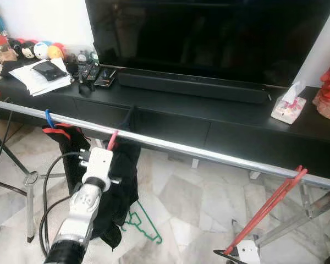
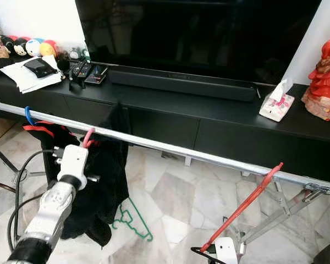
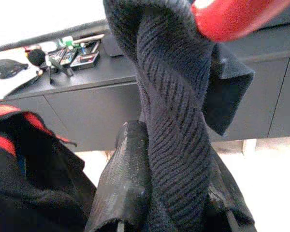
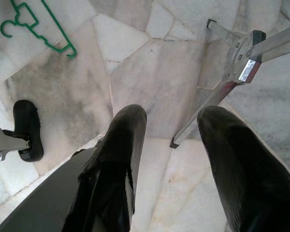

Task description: Hang hanger

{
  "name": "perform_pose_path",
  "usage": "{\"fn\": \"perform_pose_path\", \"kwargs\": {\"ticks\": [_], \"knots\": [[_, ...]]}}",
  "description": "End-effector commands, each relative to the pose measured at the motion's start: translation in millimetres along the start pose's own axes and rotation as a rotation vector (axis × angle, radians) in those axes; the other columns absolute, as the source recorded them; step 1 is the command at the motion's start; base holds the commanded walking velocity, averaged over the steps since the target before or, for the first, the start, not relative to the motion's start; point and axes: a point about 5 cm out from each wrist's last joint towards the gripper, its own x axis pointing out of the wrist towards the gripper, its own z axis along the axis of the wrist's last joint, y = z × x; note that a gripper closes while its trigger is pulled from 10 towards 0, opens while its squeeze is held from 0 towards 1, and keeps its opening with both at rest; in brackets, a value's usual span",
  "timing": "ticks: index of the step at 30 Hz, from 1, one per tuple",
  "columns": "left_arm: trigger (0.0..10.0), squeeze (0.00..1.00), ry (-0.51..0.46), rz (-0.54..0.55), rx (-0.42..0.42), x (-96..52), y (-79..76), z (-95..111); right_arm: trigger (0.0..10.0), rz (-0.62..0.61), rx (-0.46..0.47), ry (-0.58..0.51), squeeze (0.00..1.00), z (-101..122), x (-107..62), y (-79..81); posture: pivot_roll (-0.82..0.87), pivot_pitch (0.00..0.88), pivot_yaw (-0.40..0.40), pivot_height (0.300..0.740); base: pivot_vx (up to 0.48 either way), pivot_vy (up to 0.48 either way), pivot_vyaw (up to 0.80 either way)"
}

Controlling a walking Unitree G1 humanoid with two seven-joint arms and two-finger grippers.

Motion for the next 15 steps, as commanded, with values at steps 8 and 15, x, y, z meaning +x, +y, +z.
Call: {"fn": "perform_pose_path", "kwargs": {"ticks": [8, 15], "knots": [[10.0, 0.00, 0.069, 0.061, -0.038, 16.1, 1.1, -1, 10.0, -0.002, 0.008, 0.004, 0.00, -2, -0.5, -2.6, -0.11, 0.031, -0.020, 0.740, 0.000, 0.000, 0.00], [10.0, 0.00, 0.083, 0.113, -0.131, 30.5, -0.4, 6, 10.0, 0.001, 0.007, -0.001, 0.00, 0, -0.3, -1.5, -0.11, 0.030, -0.021, 0.740, 0.000, 0.000, 0.00]]}}
